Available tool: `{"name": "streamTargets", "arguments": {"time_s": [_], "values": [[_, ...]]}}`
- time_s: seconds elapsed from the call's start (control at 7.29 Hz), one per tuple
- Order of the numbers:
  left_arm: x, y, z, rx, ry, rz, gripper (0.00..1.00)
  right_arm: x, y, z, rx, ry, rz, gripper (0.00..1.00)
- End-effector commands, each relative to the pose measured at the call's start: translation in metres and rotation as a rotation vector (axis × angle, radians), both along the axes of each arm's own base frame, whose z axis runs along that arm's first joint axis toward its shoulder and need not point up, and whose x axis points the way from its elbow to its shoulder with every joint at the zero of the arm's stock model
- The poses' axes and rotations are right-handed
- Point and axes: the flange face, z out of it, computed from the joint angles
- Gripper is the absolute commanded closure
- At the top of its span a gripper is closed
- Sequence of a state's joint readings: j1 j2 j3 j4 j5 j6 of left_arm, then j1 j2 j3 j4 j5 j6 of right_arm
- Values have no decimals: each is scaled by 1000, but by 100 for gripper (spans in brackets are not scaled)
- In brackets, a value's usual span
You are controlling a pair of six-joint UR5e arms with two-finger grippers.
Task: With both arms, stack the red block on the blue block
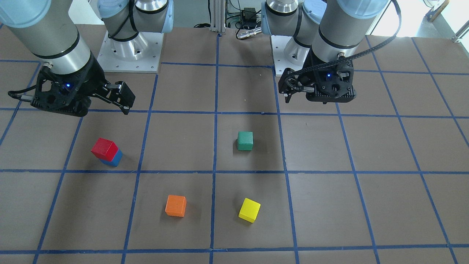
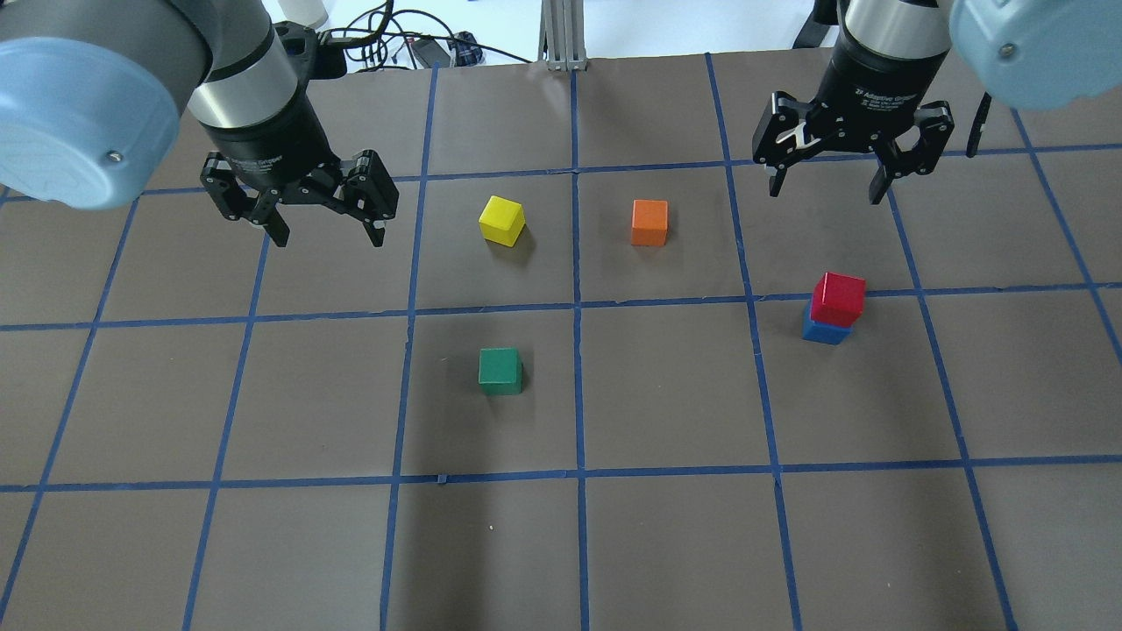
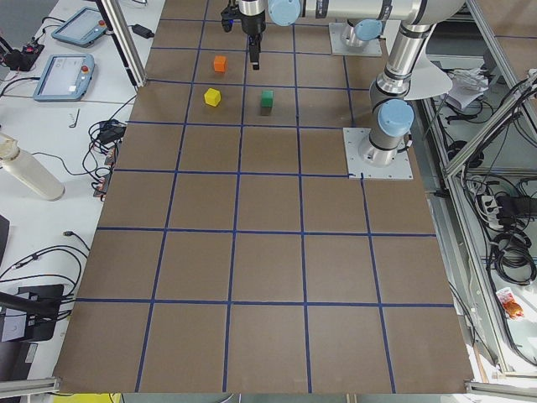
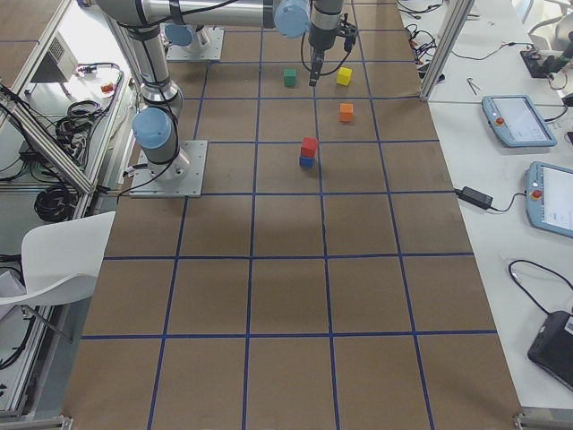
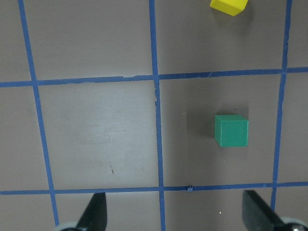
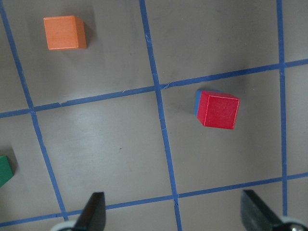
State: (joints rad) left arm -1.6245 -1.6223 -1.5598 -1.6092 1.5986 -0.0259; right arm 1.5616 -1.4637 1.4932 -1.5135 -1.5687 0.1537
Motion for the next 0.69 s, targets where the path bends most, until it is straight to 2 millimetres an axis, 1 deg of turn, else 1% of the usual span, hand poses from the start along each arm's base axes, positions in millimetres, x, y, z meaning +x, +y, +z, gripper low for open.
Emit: {"name": "streamTargets", "arguments": {"time_s": [0.0,0.41,0.55], "values": [[0,1,1,-2,-1,0,0,0,0,2,-2,-1,-1,0],[0,1,2,-4,-1,0,0,1,1,2,-2,-2,-3,0],[0,2,4,-8,-1,-4,0,7,2,0,-1,-4,8,0]]}}
